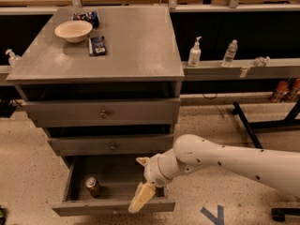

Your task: Pick orange can from bottom drawer and place on counter

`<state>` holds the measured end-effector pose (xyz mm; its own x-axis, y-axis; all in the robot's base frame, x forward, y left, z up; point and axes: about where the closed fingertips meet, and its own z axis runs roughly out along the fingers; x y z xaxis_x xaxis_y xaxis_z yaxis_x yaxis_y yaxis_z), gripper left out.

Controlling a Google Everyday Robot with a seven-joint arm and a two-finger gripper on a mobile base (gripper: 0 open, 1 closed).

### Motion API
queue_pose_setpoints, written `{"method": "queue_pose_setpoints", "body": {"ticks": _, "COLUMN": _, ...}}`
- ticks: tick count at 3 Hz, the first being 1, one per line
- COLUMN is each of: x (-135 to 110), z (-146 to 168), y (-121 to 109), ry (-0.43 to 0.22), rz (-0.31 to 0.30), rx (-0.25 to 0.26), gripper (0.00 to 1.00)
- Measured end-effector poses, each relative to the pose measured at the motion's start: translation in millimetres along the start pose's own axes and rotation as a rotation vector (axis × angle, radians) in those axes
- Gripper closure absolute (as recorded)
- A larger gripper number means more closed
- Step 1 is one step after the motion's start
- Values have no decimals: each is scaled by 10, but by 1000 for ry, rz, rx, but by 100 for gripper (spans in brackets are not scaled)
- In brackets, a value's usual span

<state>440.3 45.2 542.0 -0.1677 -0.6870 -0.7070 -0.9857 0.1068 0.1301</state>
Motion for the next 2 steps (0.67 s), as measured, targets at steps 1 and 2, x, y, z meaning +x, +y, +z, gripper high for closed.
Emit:
{"method": "queue_pose_setpoints", "body": {"ticks": 1, "x": 13, "z": 151, "y": -144, "ry": -47, "rz": -6, "rx": 15, "gripper": 0}}
{"method": "queue_pose_setpoints", "body": {"ticks": 2, "x": -187, "z": 361, "y": -779, "ry": -225, "rz": -102, "rx": 177, "gripper": 0}}
